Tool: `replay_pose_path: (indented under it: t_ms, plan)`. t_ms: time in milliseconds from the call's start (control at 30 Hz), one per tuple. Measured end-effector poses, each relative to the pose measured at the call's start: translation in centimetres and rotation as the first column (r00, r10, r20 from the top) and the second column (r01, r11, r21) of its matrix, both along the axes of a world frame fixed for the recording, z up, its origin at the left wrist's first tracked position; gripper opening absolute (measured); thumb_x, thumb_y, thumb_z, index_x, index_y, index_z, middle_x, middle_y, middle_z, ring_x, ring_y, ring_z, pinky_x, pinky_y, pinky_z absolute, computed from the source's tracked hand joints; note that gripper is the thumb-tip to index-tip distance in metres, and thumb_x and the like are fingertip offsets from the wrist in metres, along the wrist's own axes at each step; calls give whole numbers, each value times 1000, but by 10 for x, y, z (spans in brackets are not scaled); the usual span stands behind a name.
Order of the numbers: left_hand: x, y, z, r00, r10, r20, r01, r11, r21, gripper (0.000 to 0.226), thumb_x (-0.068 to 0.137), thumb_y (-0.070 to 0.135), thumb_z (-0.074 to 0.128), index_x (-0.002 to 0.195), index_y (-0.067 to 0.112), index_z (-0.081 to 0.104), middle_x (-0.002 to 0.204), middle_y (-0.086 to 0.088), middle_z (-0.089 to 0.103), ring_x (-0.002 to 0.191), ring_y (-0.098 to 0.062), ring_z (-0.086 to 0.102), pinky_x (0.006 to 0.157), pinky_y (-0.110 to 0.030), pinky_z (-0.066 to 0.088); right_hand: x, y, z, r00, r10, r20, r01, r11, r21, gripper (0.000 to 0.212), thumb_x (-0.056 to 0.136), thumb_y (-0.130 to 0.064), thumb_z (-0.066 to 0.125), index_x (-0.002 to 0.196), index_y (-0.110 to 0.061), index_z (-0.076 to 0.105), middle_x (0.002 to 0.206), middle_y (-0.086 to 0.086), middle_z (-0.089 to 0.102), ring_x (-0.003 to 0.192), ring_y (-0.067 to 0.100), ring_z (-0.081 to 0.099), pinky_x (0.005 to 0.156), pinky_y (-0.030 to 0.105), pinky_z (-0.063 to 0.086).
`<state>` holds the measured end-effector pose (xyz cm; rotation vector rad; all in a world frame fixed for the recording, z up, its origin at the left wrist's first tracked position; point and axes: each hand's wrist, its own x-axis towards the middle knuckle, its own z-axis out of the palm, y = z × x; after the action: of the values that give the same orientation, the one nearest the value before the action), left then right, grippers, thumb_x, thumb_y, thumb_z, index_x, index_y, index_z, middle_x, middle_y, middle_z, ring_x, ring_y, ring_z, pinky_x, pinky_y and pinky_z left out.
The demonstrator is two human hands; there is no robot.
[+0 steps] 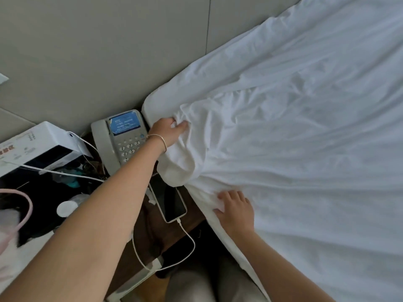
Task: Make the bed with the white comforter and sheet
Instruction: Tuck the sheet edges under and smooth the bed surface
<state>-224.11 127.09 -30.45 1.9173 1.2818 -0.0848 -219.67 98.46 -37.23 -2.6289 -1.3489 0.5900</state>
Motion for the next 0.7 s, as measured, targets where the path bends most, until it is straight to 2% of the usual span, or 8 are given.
replay_pose_path:
  t_ms: [33,100,233,333,433,500,633,700]
  plan:
    - [0,2,4,999,17,51,-15,999,-41,48,93,52,50,106,9,67,104,-11,66,97,-28,60,79,-30,44,2,-2,2,999,-10,-51,13,999,47,24,78,-34,77,96,-20,70,94,-1,66,93,24,63,71,33,47]
    - [1,5,13,998,-44,41,45,998,-32,46,97,47,46,116,9,64,110,-12,65,95,-26,57,77,-28,40,6,-4,12,995,10,-98,3,991,134,12,81,-28,76,86,-17,74,82,-1,68,81,22,66,62,28,43]
    - [3,6,22,998,-63,-23,63,998,-15,50,96,44,50,127,5,57,122,-14,60,110,-32,56,86,-32,41,15,-15,37,953,-58,-296,122,972,202,16,90,-26,68,93,-12,76,88,1,71,80,21,65,70,31,49]
    - [3,0,28,998,68,11,-68,998,-14,49,95,41,53,126,2,57,123,-13,60,108,-31,57,84,-31,42,12,-36,50,969,0,-246,86,937,339,12,90,-14,63,96,-16,72,87,-6,72,73,17,68,64,31,54]
    - [2,-2,36,981,186,61,-188,982,19,38,95,32,53,116,2,61,118,-16,61,103,-31,57,81,-31,41,6,-84,45,980,160,-118,-138,976,171,47,77,4,62,104,-34,68,85,-12,69,57,19,64,48,25,40]
    - [0,3,41,970,232,64,-237,969,66,37,94,28,53,114,-1,61,120,-19,61,108,-35,58,86,-34,44,9,-124,43,973,218,-79,-219,976,0,55,75,-1,55,107,-45,63,88,-15,67,59,22,64,50,26,33]
    - [-3,1,43,976,216,-16,-211,966,147,42,93,34,53,117,1,60,126,-19,58,114,-37,55,99,-41,44,33,-174,47,991,131,-8,-129,967,-218,54,86,-8,46,117,-50,58,117,-23,61,93,22,67,70,31,41]
    - [-3,-8,38,976,218,25,-219,959,182,43,94,37,52,113,-1,59,125,-20,58,112,-38,55,98,-42,44,39,-168,51,983,149,111,-129,977,-169,35,82,-15,61,101,-44,67,103,-16,66,90,22,66,75,34,42]
